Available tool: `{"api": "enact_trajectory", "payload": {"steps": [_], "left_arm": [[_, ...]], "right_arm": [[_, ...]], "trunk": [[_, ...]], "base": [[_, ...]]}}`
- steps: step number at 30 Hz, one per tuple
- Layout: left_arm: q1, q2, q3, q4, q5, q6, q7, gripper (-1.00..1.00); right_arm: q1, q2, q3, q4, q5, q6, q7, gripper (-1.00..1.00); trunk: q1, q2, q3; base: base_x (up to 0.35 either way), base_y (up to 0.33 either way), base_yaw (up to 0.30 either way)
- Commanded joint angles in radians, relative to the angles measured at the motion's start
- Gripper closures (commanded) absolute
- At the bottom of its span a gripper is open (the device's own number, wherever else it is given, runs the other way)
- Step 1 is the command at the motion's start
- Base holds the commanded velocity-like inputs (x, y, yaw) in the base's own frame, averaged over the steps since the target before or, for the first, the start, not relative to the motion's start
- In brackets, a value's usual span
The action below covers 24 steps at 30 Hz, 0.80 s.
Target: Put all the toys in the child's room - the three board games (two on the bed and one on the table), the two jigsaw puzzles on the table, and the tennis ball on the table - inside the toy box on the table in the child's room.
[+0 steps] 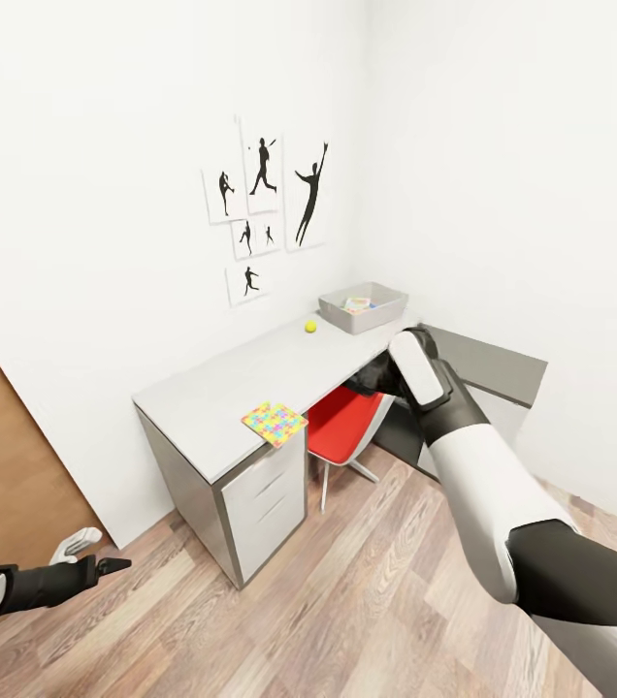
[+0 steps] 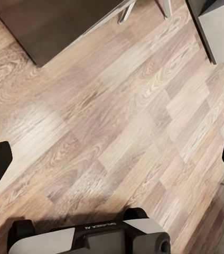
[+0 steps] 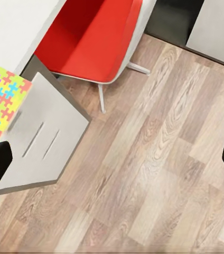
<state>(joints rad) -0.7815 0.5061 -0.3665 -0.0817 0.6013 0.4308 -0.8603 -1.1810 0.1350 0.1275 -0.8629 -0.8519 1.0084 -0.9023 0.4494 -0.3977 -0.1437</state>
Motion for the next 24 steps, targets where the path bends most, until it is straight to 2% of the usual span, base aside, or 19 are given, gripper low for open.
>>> {"api": "enact_trajectory", "payload": {"steps": [1,11,19,24], "left_arm": [[-0.001,0.000,-0.008,-0.001,0.010,0.008,-0.002,-1.00],[-0.001,0.000,-0.008,-0.001,0.009,0.008,-0.002,-1.00],[-0.001,0.000,-0.008,-0.001,0.009,0.008,-0.002,-1.00],[-0.001,0.000,-0.008,-0.001,0.009,0.008,-0.002,-1.00]], "right_arm": [[0.006,-0.001,0.001,0.001,-0.011,0.004,-0.008,-1.00],[0.066,-0.001,0.002,0.006,-0.016,0.013,-0.006,-1.00],[0.164,0.001,0.004,0.016,-0.016,0.013,-0.004,-1.00],[0.247,0.008,0.008,0.111,-0.014,-0.001,-0.001,-1.00]], "trunk": [[0.001,-0.002,-0.002],[0.001,-0.002,-0.002],[0.001,-0.002,-0.002],[0.001,-0.002,-0.002]], "base": [[0.000,0.000,0.000],[0.000,0.000,0.000],[0.000,0.000,0.000],[0.000,0.000,0.000]]}}
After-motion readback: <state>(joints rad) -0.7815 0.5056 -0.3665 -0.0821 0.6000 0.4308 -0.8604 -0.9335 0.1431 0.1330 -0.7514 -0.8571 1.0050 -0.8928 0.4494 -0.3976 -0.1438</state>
